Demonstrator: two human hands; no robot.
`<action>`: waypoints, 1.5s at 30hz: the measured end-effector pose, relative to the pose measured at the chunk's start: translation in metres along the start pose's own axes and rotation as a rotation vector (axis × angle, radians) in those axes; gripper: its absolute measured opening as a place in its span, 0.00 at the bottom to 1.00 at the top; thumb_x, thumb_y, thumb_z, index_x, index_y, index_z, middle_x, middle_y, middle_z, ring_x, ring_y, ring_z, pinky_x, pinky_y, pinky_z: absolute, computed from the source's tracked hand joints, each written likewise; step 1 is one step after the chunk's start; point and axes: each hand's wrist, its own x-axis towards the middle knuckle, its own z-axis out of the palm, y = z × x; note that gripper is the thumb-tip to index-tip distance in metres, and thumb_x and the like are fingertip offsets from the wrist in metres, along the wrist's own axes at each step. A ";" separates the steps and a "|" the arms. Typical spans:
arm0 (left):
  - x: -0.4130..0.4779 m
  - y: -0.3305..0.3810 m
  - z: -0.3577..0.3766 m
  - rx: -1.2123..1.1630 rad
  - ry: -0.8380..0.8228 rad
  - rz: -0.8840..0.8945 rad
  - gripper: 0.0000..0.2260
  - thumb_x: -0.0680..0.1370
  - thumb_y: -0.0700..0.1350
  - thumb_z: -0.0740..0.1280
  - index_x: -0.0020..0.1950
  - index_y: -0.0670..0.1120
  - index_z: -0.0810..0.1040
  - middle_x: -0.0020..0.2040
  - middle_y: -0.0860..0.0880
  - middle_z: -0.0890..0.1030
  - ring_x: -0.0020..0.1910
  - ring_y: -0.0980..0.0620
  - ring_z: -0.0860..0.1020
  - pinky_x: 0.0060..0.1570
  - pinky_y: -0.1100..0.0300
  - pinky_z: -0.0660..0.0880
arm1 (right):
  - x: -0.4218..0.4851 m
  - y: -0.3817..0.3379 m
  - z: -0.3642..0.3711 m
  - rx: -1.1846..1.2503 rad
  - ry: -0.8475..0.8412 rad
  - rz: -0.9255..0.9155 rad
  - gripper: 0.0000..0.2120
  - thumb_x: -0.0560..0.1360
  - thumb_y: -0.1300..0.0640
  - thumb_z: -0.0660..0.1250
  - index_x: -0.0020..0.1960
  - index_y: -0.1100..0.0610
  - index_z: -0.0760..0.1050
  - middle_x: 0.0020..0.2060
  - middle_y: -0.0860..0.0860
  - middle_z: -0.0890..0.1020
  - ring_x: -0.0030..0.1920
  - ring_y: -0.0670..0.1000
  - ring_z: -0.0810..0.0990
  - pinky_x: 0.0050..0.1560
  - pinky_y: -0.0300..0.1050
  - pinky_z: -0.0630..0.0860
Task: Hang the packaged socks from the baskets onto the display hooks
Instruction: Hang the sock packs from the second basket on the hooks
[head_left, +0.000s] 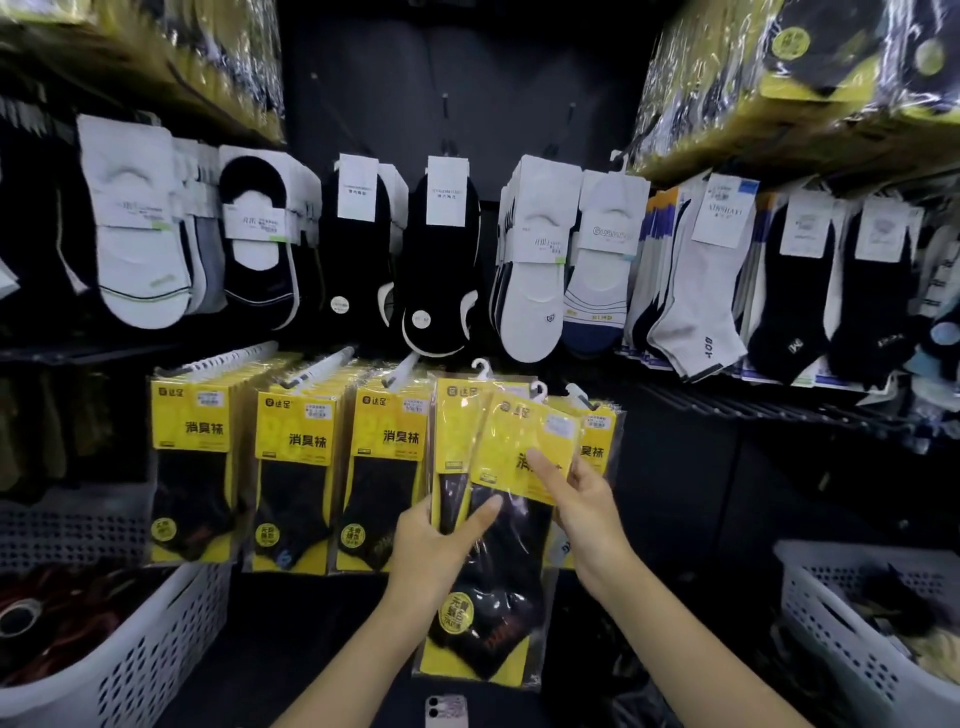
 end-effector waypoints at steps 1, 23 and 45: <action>-0.002 0.001 0.001 -0.003 -0.005 0.007 0.12 0.65 0.56 0.75 0.40 0.49 0.82 0.36 0.53 0.85 0.35 0.58 0.82 0.33 0.71 0.74 | -0.003 0.000 -0.001 0.039 -0.008 -0.011 0.17 0.71 0.49 0.71 0.58 0.51 0.77 0.54 0.48 0.84 0.53 0.44 0.83 0.52 0.41 0.77; 0.024 -0.013 -0.009 0.117 0.112 0.089 0.18 0.79 0.51 0.61 0.30 0.51 0.66 0.18 0.55 0.64 0.18 0.60 0.63 0.20 0.72 0.59 | 0.062 0.024 -0.102 -0.062 0.276 -0.044 0.06 0.79 0.58 0.63 0.51 0.52 0.79 0.43 0.45 0.85 0.41 0.41 0.84 0.38 0.34 0.77; 0.026 -0.019 -0.003 0.137 0.095 0.106 0.20 0.77 0.54 0.61 0.30 0.47 0.61 0.19 0.54 0.61 0.20 0.58 0.60 0.21 0.69 0.59 | 0.095 0.070 -0.100 -0.263 0.492 0.163 0.21 0.71 0.48 0.74 0.54 0.63 0.76 0.50 0.56 0.81 0.50 0.54 0.79 0.57 0.50 0.76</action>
